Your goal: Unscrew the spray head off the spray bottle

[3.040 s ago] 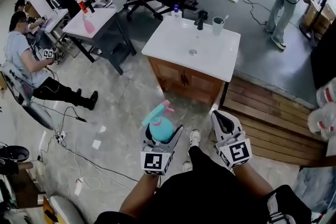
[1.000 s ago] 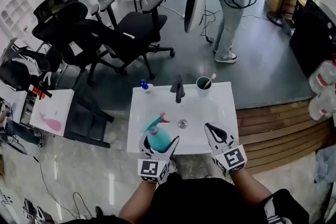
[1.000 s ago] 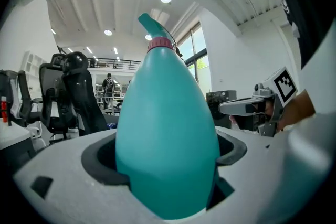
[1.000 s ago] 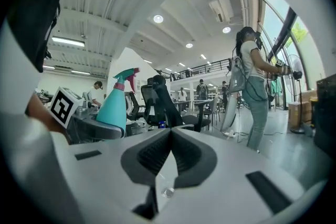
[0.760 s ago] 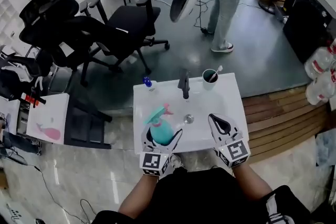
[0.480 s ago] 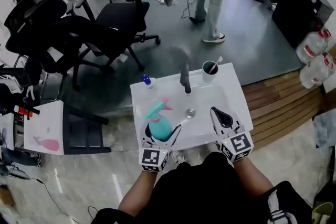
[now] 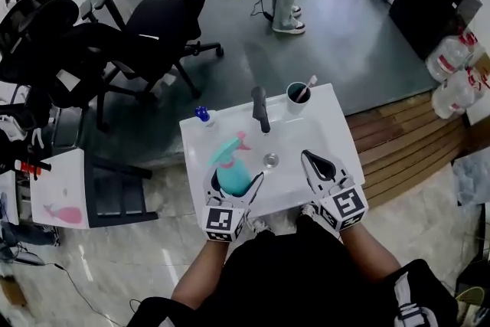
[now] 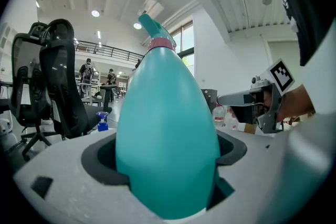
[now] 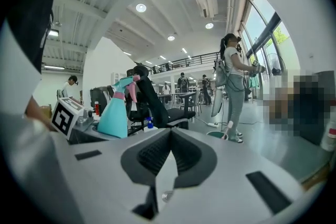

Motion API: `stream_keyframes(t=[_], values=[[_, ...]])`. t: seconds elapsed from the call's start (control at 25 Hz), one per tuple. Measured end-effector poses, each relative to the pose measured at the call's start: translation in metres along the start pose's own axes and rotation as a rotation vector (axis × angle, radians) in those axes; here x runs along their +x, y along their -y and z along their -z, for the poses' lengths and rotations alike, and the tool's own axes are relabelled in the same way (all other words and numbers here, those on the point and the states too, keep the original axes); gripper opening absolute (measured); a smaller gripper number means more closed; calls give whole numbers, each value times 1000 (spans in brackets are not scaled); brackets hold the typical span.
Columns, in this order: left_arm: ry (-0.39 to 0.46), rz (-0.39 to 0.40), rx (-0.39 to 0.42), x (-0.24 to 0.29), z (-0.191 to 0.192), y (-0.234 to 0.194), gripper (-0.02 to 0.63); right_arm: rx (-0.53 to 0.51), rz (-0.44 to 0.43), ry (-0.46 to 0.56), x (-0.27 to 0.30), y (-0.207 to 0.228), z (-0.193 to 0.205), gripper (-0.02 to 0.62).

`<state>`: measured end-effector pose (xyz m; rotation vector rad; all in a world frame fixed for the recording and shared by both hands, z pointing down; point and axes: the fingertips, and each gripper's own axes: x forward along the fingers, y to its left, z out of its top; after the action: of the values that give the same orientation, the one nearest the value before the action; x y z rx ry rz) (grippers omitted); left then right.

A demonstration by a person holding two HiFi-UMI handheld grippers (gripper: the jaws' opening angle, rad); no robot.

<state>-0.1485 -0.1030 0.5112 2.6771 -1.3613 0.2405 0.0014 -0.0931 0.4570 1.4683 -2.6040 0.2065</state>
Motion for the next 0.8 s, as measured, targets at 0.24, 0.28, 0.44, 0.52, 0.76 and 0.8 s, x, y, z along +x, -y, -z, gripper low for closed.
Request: stream_keyframes(t=[0.24, 0.28, 0.44, 0.52, 0.76, 0.8], values=[[-13, -50, 5, 15, -3, 6, 465, -23, -76, 8, 6, 5, 0, 5], [-17, -54, 0, 17, -3, 7, 465, -25, -86, 9, 7, 7, 0, 5], [-31, -56, -4, 28, -3, 12, 465, -8, -119, 5, 8, 13, 4, 5], [-33, -50, 5, 34, -4, 17, 465, 4, -146, 13, 7, 15, 2, 5], [-67, -31, 71, 48, 2, 30, 465, 77, -367, 60, 2, -17, -21, 49], [-76, -34, 82, 50, 4, 32, 465, 80, -396, 63, 3, -21, -23, 95]])
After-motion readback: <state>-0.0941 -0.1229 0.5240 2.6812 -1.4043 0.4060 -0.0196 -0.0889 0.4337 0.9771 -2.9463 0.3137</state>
